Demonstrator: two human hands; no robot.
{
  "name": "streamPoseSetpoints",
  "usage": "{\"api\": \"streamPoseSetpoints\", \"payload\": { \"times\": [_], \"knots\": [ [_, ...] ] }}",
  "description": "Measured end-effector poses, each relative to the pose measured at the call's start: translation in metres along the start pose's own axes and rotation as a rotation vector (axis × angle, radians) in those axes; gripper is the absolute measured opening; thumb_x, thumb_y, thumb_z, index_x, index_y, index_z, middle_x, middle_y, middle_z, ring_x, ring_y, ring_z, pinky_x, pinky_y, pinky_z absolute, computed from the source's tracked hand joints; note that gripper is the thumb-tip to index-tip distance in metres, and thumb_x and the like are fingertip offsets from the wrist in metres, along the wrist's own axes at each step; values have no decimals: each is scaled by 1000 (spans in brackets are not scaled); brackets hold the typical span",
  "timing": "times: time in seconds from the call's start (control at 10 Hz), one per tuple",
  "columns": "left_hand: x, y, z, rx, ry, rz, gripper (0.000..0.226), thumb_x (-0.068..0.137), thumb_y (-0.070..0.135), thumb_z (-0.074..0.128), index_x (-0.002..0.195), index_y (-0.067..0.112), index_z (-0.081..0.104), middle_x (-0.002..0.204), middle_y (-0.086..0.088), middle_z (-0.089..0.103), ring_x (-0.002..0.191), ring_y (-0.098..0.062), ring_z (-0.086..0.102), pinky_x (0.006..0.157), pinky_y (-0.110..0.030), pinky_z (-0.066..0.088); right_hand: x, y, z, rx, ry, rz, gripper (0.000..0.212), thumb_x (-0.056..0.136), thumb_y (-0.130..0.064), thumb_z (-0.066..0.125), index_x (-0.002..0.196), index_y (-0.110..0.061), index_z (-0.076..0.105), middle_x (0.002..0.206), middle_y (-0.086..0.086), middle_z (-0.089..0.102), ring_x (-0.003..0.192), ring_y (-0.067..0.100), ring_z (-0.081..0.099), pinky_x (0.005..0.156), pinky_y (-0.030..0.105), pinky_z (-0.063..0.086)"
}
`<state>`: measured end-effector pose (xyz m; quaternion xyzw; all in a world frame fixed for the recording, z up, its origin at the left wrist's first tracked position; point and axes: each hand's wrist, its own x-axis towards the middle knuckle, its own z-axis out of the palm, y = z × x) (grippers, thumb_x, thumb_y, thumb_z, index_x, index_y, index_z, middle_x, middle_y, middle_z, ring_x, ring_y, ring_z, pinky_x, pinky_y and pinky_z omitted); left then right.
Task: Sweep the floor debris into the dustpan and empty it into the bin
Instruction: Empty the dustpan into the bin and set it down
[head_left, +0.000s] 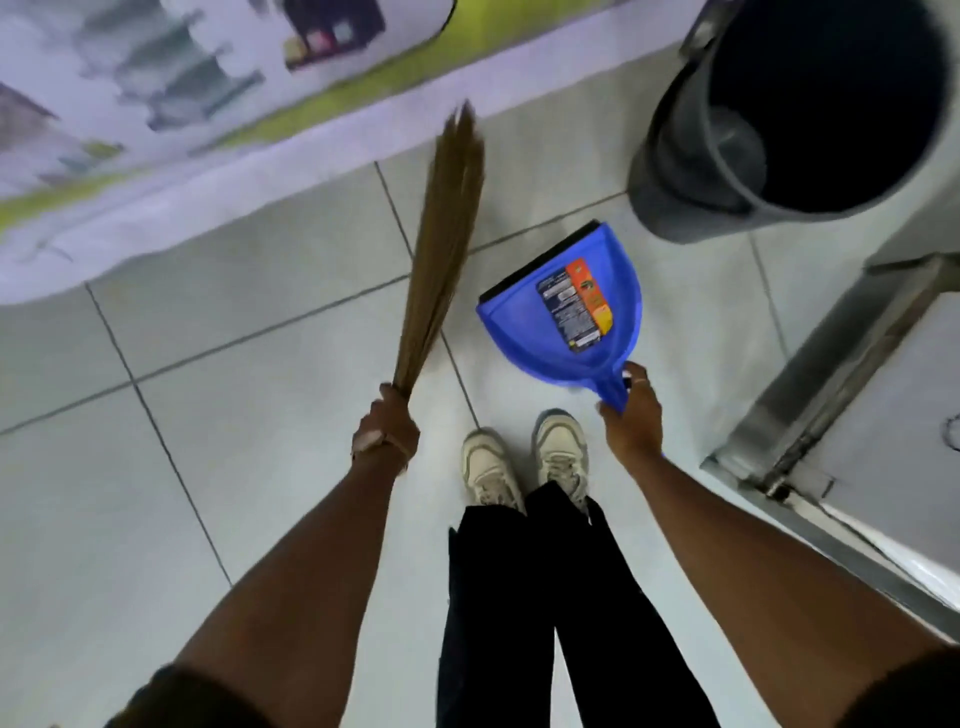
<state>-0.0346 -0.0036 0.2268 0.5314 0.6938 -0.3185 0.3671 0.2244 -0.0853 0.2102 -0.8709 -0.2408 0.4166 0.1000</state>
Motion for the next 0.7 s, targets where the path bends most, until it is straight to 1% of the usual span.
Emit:
{"api": "streamPoseSetpoints", "payload": {
  "times": [0.1, 0.2, 0.3, 0.4, 0.5, 0.6, 0.7],
  "knots": [
    [55, 18, 26, 30, 4, 39, 60, 98, 19, 37, 150, 5, 10, 142, -21, 41, 127, -40, 45, 104, -48, 37, 54, 11, 29, 49, 28, 41, 48, 78, 3, 67, 124, -7, 56, 113, 19, 67, 105, 36, 64, 86, 39, 49],
    [102, 35, 51, 12, 41, 49, 63, 97, 17, 39, 151, 5, 8, 142, -23, 41, 127, -41, 45, 104, -49, 37, 103, 20, 56, 79, 59, 24, 51, 79, 2, 68, 128, -6, 57, 119, 18, 66, 106, 32, 63, 89, 38, 49],
    [133, 52, 67, 3, 71, 32, 70, 97, 16, 41, 152, 4, -1, 145, -23, 38, 130, -40, 43, 105, -50, 35, 138, 28, 73, 187, 82, 16, 50, 81, 6, 65, 130, -1, 55, 113, 14, 63, 94, 19, 55, 87, 26, 51],
    [153, 63, 74, -16, 102, 0, 72, 96, 13, 41, 151, 3, -4, 146, -24, 37, 132, -41, 41, 105, -53, 35, 158, 32, 82, 218, 112, -16, 47, 81, 8, 65, 127, 2, 56, 106, 11, 60, 91, 20, 55, 64, 3, 46],
    [162, 69, 72, -50, 142, 20, 73, 96, 11, 41, 151, 3, -7, 143, -26, 39, 129, -43, 43, 103, -55, 37, 164, 32, 85, 210, 102, -3, 48, 83, 5, 66, 128, 0, 54, 122, 21, 63, 99, 27, 60, 81, 19, 50],
    [159, 70, 71, -65, 167, 75, 77, 95, 10, 42, 151, 8, -11, 143, -26, 38, 124, -44, 46, 99, -55, 39, 158, 31, 85, 174, 13, 11, 65, 83, -1, 70, 142, -6, 42, 136, 17, 57, 119, 27, 56, 106, 35, 44],
    [147, 76, 68, -60, 175, 119, 73, 97, 14, 39, 152, 9, -9, 147, -23, 32, 127, -43, 43, 100, -55, 37, 147, 22, 78, 62, -40, 29, 77, 87, -11, 70, 151, -9, 27, 149, 12, 44, 136, 30, 44, 111, 37, 36]
  ]
}}
